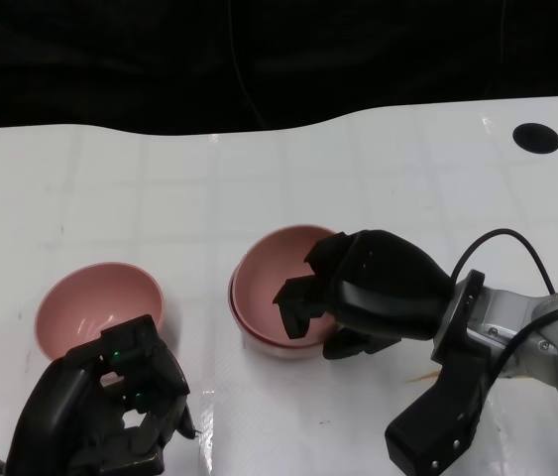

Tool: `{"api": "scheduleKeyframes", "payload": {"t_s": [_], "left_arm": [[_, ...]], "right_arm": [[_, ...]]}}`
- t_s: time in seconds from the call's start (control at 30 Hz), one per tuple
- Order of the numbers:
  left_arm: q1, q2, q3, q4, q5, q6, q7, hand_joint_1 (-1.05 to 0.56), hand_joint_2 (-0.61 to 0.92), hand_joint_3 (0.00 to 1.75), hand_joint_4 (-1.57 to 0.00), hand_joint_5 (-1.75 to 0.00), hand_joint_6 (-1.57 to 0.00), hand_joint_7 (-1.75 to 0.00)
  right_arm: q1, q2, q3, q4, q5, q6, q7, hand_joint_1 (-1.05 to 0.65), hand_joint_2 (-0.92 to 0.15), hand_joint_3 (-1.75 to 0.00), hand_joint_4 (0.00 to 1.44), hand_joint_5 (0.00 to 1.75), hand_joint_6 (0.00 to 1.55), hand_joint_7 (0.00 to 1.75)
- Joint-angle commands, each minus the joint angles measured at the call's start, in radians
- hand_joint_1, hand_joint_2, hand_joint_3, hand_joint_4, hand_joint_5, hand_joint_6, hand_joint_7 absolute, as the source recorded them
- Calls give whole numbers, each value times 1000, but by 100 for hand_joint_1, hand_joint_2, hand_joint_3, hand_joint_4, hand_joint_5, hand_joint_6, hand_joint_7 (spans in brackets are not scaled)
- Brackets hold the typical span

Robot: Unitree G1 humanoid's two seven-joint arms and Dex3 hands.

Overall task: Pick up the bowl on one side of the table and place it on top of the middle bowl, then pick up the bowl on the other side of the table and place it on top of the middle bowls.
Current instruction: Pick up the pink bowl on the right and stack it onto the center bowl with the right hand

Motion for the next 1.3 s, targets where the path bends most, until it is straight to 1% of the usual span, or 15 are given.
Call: {"api": "scheduleKeyframes", "payload": {"t_s": [0.03,0.07,0.1,0.13,0.17,0.2,0.23,0.3,0.37,0.43,0.7,0.83,0.97,1.13,1.3], "left_arm": [[5,12,6,-5,-6,4,0,-1,62,110,-79,-161,-80,-139],[5,12,7,-5,-6,5,-1,-1,61,111,-79,-161,-80,-139],[5,12,7,-5,-6,6,0,-1,61,111,-79,-161,-80,-139],[4,13,8,-2,-10,6,-4,-1,61,111,-79,-161,-79,-139],[3,13,9,1,-13,6,-7,-1,61,111,-79,-161,-79,-139],[2,14,9,5,-12,1,-9,-1,61,111,-79,-161,-79,-139],[1,14,9,7,-8,-2,-8,-1,60,111,-79,-162,-79,-139],[2,14,9,7,-3,-4,-5,0,59,113,-79,-162,-79,-140],[3,15,8,6,0,-6,-5,0,59,114,-78,-162,-79,-140],[3,13,7,6,-1,-5,-5,0,59,114,-78,-163,-79,-141],[3,13,7,3,-2,2,0,0,59,114,-75,-165,-78,-142],[5,14,7,0,-2,5,-1,-1,60,112,-75,-166,-78,-142],[0,14,11,13,-5,-5,-7,0,60,112,-75,-166,-77,-143],[4,12,11,6,7,-3,7,0,60,112,-76,-165,-78,-142],[0,12,15,17,7,-25,-2,2,59,117,-77,-161,-78,-141]], "right_arm": [[5,-20,7,-21,-13,27,8,-40,-92,-25,86,111,89,46],[5,-22,8,-25,-14,33,10,-45,-92,-26,89,95,92,29],[6,-24,7,-29,-13,38,19,-47,-92,-27,91,86,94,21],[7,-26,6,-32,-8,42,34,-54,-92,-28,92,58,89,9],[8,-28,5,-35,-4,44,51,-59,-92,-29,92,37,83,5],[9,-30,2,-42,1,49,72,-61,-92,-30,90,25,79,3],[11,-33,-1,-49,7,52,92,-66,-92,-31,79,12,68,1],[18,-37,-9,-63,22,57,128,-71,-92,-33,65,2,55,0],[24,-40,-17,-73,34,56,151,-77,-92,-35,51,1,45,0],[27,-42,-20,-74,39,54,157,-81,-92,-37,43,0,39,0],[36,-49,-19,-78,44,57,154,-84,-92,-41,31,0,34,0],[45,-52,-23,-85,45,63,153,-86,-92,-42,20,0,26,0],[58,-59,-34,-99,53,72,155,-86,-92,-43,14,0,24,0],[88,-85,-71,-145,93,68,201,-88,-92,-41,10,0,18,0],[153,-128,-152,-234,168,74,235,-92,-92,-40,11,1,16,0]]}}
